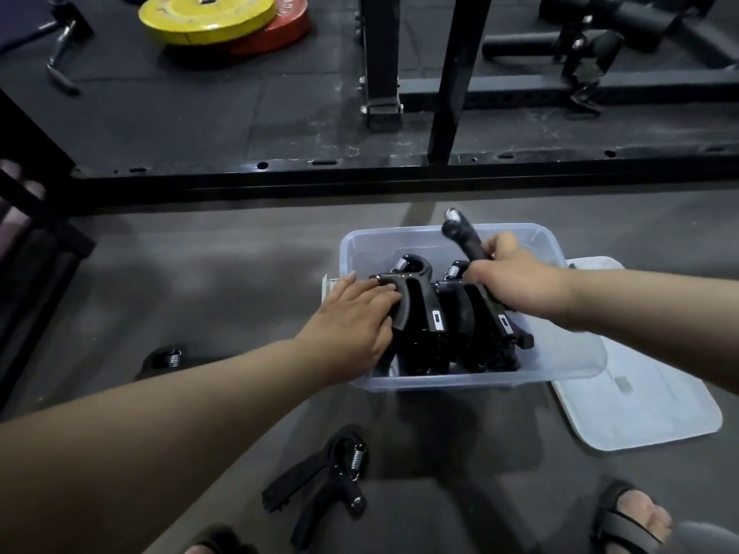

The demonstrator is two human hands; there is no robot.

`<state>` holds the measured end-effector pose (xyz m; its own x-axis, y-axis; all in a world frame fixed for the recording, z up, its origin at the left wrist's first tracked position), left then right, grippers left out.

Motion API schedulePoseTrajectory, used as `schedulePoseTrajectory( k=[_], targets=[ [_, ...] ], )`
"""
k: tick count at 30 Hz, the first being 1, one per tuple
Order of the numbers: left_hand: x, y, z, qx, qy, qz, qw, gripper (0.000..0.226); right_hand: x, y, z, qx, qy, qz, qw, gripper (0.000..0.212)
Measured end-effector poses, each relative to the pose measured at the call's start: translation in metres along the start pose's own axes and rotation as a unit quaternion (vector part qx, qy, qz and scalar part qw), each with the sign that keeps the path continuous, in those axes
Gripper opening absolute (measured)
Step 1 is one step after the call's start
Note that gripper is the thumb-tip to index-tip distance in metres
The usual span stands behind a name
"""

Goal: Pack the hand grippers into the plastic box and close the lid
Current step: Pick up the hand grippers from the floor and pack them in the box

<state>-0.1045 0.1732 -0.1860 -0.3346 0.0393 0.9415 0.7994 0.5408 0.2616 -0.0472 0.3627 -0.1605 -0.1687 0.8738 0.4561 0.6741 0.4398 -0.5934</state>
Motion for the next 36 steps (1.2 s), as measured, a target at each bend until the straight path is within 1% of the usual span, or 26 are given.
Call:
schedulePoseTrajectory(
  k=[2, 4, 8, 11, 15, 20, 25, 31, 34, 36],
  targets=[
    [-0.002, -0.002, 0.0, 0.004, 0.01, 0.011, 1.0, 0.061, 0.004, 0.008, 0.001, -0.036, 0.057, -0.09, 0.994, 0.034],
    [-0.002, 0.0, -0.001, 0.005, 0.016, 0.017, 1.0, 0.057, 0.005, 0.012, -0.001, -0.059, 0.104, -0.174, 0.977, 0.037],
    [-0.001, 0.001, -0.002, 0.004, 0.02, 0.022, 1.0, 0.053, 0.005, 0.019, -0.003, -0.091, 0.138, -0.212, 0.963, 0.04],
    [0.0, 0.0, -0.002, 0.01, 0.022, 0.022, 0.999, 0.052, 0.003, 0.027, 0.005, -0.114, 0.135, -0.222, 0.959, 0.043],
    [0.0, 0.001, -0.004, 0.007, 0.028, 0.023, 0.999, 0.051, -0.004, 0.034, 0.017, -0.131, 0.123, -0.233, 0.956, 0.055],
    [0.0, 0.001, -0.004, 0.007, 0.033, 0.021, 0.999, 0.052, -0.011, 0.039, 0.026, -0.126, 0.093, -0.251, 0.955, 0.059],
    [0.002, 0.001, -0.004, 0.002, 0.033, 0.02, 0.999, 0.053, -0.011, 0.036, 0.023, -0.116, 0.094, -0.284, 0.947, 0.068],
    [0.002, 0.002, -0.005, 0.0, 0.036, 0.018, 0.999, 0.054, -0.014, 0.03, 0.02, -0.095, 0.1, -0.302, 0.943, 0.067],
    [0.002, 0.002, -0.005, 0.002, 0.035, 0.014, 0.999, 0.054, -0.01, 0.027, 0.018, -0.076, 0.102, -0.285, 0.95, 0.064],
    [0.001, 0.001, -0.005, 0.004, 0.031, 0.009, 0.999, 0.054, -0.005, 0.027, 0.018, -0.072, 0.094, -0.278, 0.953, 0.065]
  ],
)
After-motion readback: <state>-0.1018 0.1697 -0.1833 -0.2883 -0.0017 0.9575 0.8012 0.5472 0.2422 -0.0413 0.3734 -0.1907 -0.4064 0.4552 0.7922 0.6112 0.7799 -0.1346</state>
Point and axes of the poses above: each hand's wrist, its own z-axis towards the middle knuckle, its own x-axis out of the back of the hand, y = z × x, the point moved 9 cm from there along z, towards the middle knuckle, and after that the axes turned 14 degrees about -y, right-handed, at the moved point
